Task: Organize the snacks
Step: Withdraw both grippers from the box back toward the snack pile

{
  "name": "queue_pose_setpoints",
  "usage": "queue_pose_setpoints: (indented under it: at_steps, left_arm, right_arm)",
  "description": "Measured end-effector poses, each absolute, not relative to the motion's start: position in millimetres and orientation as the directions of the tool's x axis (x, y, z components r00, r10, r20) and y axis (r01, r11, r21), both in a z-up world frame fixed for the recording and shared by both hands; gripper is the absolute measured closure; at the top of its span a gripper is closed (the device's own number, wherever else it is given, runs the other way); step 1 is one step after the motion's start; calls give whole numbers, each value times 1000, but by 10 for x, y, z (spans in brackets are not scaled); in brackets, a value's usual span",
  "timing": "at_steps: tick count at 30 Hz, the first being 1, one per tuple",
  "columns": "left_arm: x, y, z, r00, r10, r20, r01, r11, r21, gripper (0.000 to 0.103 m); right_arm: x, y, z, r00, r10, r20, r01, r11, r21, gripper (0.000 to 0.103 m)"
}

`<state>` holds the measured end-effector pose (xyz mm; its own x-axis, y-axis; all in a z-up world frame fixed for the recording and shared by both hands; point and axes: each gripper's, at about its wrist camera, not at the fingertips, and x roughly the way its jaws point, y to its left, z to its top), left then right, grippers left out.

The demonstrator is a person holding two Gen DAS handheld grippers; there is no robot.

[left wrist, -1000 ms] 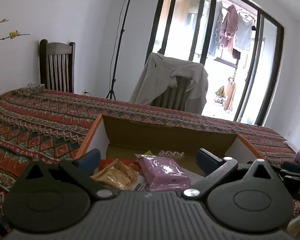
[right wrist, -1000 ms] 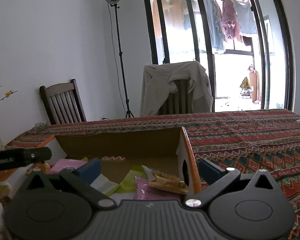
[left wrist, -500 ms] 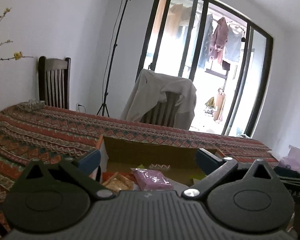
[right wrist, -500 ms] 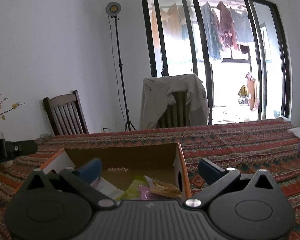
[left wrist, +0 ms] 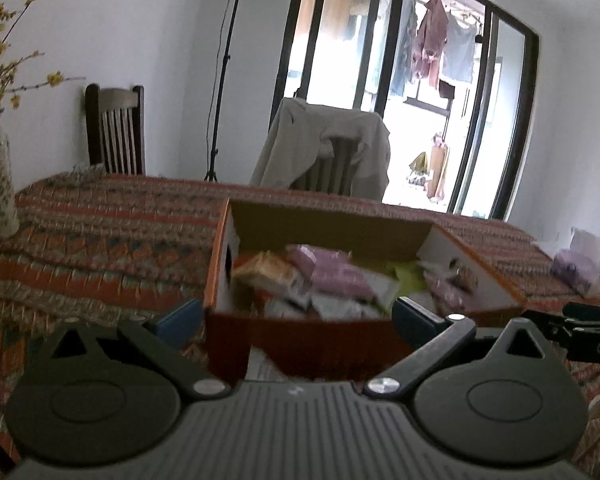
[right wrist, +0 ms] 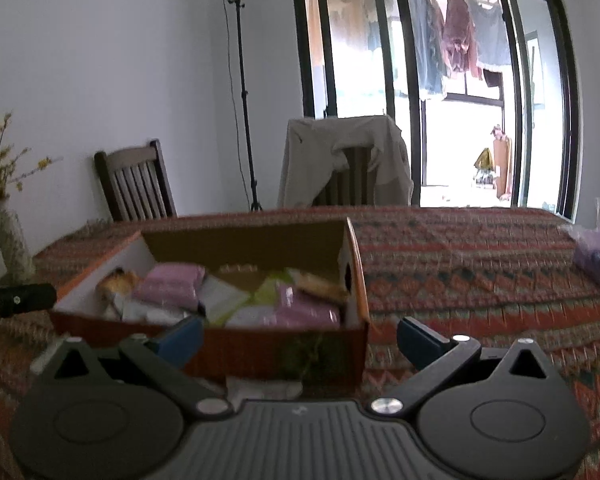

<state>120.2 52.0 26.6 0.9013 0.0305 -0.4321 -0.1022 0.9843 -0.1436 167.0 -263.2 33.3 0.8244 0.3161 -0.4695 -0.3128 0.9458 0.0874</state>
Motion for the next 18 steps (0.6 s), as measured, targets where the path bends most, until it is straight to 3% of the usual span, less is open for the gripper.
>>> queue_pose_setpoints:
  at_steps: [12,18]
  left_arm:
    - [876,529,-34,858,25,-513,-122,980,-156,0]
    - [727,477,-21,867,8,-499,-101,982,-160,0]
  right_arm:
    - [1301,-2700,128,785,308,-538,-311,946,88,0]
    - [1152,-2664,106,761,328,-560,-334,938,96,0]
